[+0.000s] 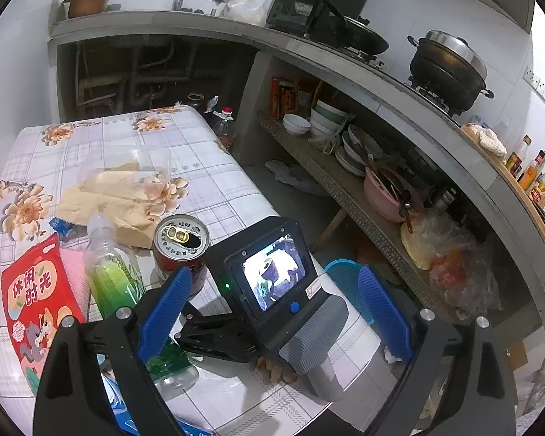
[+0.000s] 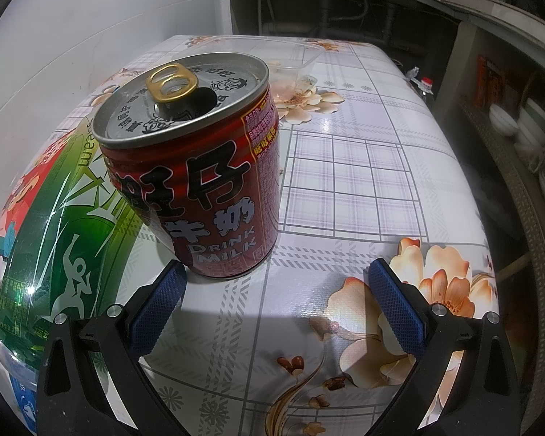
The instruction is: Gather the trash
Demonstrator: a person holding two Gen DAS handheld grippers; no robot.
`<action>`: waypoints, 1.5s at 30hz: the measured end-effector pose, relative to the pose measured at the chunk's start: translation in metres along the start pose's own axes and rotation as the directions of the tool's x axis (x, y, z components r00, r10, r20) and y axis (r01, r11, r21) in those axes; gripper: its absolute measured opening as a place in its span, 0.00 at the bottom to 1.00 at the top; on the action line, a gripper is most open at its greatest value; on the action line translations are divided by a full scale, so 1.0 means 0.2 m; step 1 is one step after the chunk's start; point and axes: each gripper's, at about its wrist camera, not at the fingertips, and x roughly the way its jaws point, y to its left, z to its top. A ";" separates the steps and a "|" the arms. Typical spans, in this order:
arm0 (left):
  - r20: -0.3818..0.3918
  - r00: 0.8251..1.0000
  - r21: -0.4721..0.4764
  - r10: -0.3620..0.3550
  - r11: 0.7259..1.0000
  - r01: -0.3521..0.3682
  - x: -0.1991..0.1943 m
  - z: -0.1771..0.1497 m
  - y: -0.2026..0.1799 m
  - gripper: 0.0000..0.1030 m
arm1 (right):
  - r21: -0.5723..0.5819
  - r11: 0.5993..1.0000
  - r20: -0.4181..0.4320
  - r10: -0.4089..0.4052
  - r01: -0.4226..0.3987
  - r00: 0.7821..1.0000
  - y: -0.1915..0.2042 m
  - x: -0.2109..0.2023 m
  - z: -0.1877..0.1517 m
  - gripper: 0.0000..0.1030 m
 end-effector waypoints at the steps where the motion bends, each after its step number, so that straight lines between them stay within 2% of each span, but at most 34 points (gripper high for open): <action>1: 0.002 1.000 0.000 0.000 1.000 0.000 0.00 0.00 0.00 0.88 | 0.000 1.000 0.000 0.000 0.000 1.000 0.00 0.00 0.00 0.93; 24: 0.048 0.998 -0.047 0.037 0.998 -0.035 -0.15 -0.08 0.10 0.89 | 0.000 1.000 0.000 0.001 -0.001 1.000 0.00 0.00 0.00 0.93; 36: 0.083 0.982 -0.096 0.170 0.982 -0.162 -0.41 -0.38 0.30 0.92 | 0.000 1.000 0.000 0.001 -0.001 1.000 0.00 0.00 0.00 0.93; 43: 0.090 0.978 -0.136 0.191 0.975 -0.178 -0.43 -0.48 0.39 0.92 | -0.001 1.000 0.000 0.001 -0.001 1.000 -0.01 0.00 0.00 0.93; 45: 0.096 0.978 -0.160 0.184 0.973 -0.167 -0.44 -0.50 0.42 0.92 | -0.014 1.000 -0.030 0.008 -0.008 1.000 0.01 0.00 0.02 0.93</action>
